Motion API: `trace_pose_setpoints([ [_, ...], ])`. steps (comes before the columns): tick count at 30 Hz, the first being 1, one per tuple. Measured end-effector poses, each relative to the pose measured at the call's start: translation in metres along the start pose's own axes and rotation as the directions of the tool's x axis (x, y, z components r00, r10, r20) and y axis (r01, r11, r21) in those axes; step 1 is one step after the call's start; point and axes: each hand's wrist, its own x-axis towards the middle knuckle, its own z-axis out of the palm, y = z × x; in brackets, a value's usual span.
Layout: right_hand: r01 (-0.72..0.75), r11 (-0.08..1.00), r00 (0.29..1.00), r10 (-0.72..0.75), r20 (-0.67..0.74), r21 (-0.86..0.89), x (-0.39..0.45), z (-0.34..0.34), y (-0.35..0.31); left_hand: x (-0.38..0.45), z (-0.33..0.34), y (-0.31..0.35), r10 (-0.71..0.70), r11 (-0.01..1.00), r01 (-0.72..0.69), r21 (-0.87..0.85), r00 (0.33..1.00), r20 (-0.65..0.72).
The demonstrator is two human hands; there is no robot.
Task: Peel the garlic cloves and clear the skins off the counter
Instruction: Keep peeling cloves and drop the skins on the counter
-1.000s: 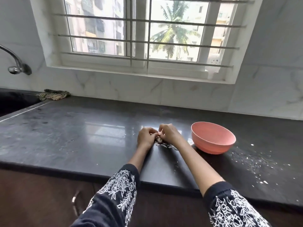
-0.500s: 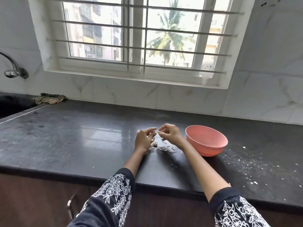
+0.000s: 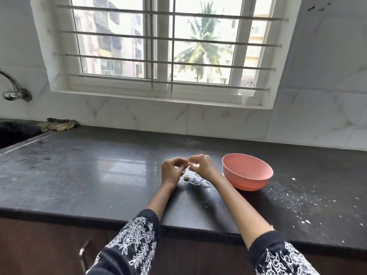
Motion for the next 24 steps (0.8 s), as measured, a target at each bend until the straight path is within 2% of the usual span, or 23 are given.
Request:
trace_pose_setpoints([
  [2, 0.031, 0.995, 0.999, -0.032, -0.008, -0.093, 0.001, 0.002, 0.001, -0.001, 0.000, -0.001, 0.024, 0.999, -0.024, 0.028, 1.000, -0.005],
  [4, 0.047, 0.992, 0.998, -0.051, -0.032, -0.116, -0.001, 0.004, 0.001, -0.002, 0.000, -0.002, 0.007, 1.000, -0.007, 0.024, 1.000, -0.009],
  [9, 0.084, 0.996, 0.993, -0.083, -0.083, 0.002, -0.006, 0.003, -0.002, -0.003, -0.001, 0.000, -0.040, 0.998, 0.041, -0.048, 0.999, 0.014],
  [12, 0.098, 0.995, 0.993, -0.099, -0.061, -0.020, -0.005, 0.004, 0.002, -0.003, -0.001, 0.003, -0.037, 0.997, 0.039, -0.061, 0.999, 0.025],
  [15, 0.094, 0.995, 0.991, -0.095, -0.098, -0.015, -0.004, 0.007, 0.007, -0.003, 0.002, 0.003, -0.031, 0.998, 0.032, -0.050, 0.999, 0.017],
  [17, 0.069, 0.995, 0.990, -0.059, -0.125, 0.078, -0.005, 0.006, 0.008, -0.003, 0.007, 0.004, -0.035, 0.999, 0.034, -0.028, 0.999, -0.007],
  [20, 0.045, 0.957, 0.987, 0.002, -0.162, 0.286, -0.008, 0.003, 0.007, -0.002, 0.013, 0.004, -0.094, 0.992, 0.092, -0.083, 0.995, -0.020],
  [24, 0.020, 0.834, 0.978, 0.098, -0.183, 0.551, -0.009, 0.008, 0.012, 0.004, 0.014, 0.004, -0.143, 0.976, 0.135, -0.173, 0.989, -0.037],
])
